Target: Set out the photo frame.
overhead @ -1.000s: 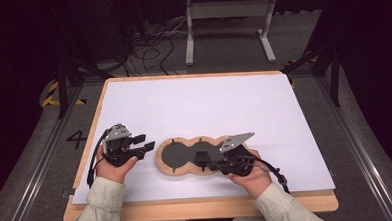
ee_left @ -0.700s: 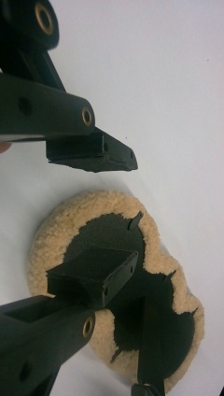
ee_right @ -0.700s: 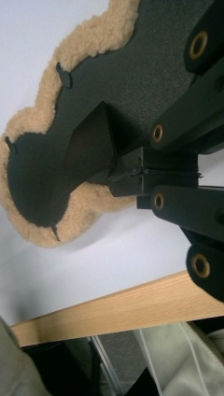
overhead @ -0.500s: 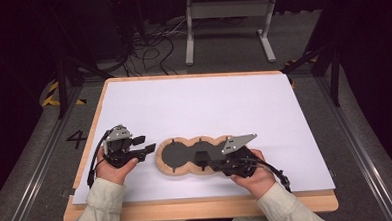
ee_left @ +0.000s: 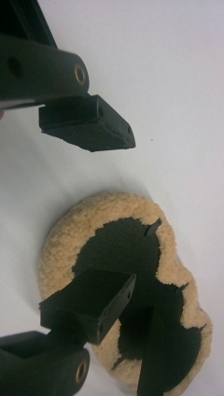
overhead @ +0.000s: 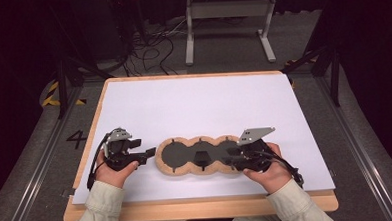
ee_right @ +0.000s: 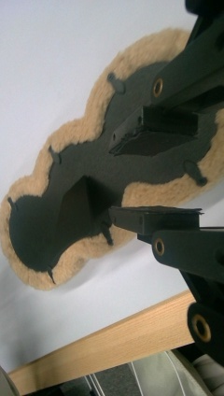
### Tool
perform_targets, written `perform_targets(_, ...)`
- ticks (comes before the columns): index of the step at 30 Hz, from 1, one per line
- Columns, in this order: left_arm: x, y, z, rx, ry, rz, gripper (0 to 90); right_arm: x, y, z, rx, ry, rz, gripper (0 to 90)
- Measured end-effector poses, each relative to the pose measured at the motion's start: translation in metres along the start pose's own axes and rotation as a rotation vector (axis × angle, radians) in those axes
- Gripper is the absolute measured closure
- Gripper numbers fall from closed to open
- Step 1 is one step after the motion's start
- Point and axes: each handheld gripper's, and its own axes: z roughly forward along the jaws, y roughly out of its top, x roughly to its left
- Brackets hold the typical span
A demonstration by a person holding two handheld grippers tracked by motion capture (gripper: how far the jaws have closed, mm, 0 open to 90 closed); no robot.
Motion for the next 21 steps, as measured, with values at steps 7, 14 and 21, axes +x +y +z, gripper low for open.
perform_targets(7,-0.004,-0.007,0.0,0.048,-0.015,-0.034,26.0,-0.01,-0.002,-0.013,0.011,-0.047,0.058,50.2)
perform_targets(14,-0.001,-0.01,0.006,0.094,-0.061,-0.063,17.8,-0.026,-0.009,-0.013,0.048,-0.072,0.146,35.4)
perform_targets(21,0.002,-0.014,0.017,0.138,-0.071,-0.086,15.6,-0.044,-0.02,-0.005,0.106,-0.073,0.251,25.8)
